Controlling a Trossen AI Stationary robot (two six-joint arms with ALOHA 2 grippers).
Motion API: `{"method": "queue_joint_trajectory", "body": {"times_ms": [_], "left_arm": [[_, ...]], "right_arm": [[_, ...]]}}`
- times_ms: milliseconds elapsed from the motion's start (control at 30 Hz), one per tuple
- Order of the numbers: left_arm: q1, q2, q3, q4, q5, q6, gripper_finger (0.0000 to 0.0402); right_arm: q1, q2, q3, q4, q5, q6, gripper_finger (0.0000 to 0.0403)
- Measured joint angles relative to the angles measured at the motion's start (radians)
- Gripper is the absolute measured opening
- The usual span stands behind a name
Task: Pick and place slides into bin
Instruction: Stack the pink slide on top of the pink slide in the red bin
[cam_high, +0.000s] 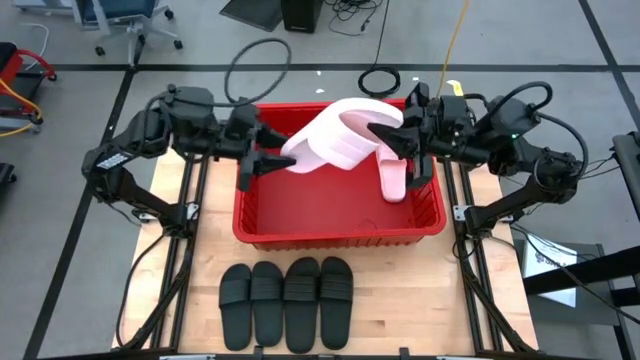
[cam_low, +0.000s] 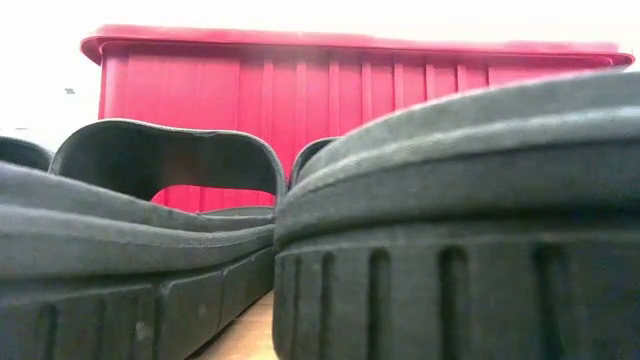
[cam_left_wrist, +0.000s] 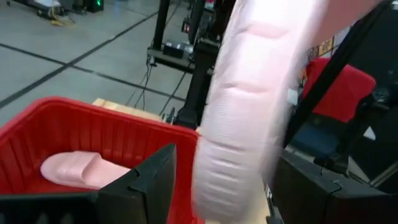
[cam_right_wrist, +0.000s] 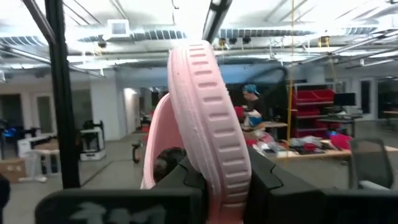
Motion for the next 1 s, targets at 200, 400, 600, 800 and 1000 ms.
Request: {"method": "queue_joint_trajectory", "body": {"times_ms": [200, 400, 600, 800, 1000], "left_arm": [[-0.005, 0.032, -0.001, 0.022, 0.040, 0.006, 0.0211], [-0.014, 0.054, -0.001, 0.033, 0.047, 0.032, 0.0105], [-0.006, 0.044, -0.001, 0.033, 0.035, 0.049, 0.0044], [-0.005, 0.012, -0.001, -0.035, 0.036, 0.056, 0.0047], [-0.005, -0.011, 0.000, -0.208, 0.039, 0.048, 0.0044]], "right_arm": [[-0.009, 0.017, -0.001, 0.021, -0.018, 0.005, 0.0039], [-0.013, 0.017, -0.001, 0.013, -0.019, 0.007, 0.0039], [-0.014, 0.017, -0.001, 0.013, -0.014, 0.018, 0.0059], [-0.014, 0.015, 0.001, -0.003, -0.015, 0.040, 0.0109], [-0.014, -0.009, 0.001, -0.164, -0.015, 0.095, 0.0120]]}}
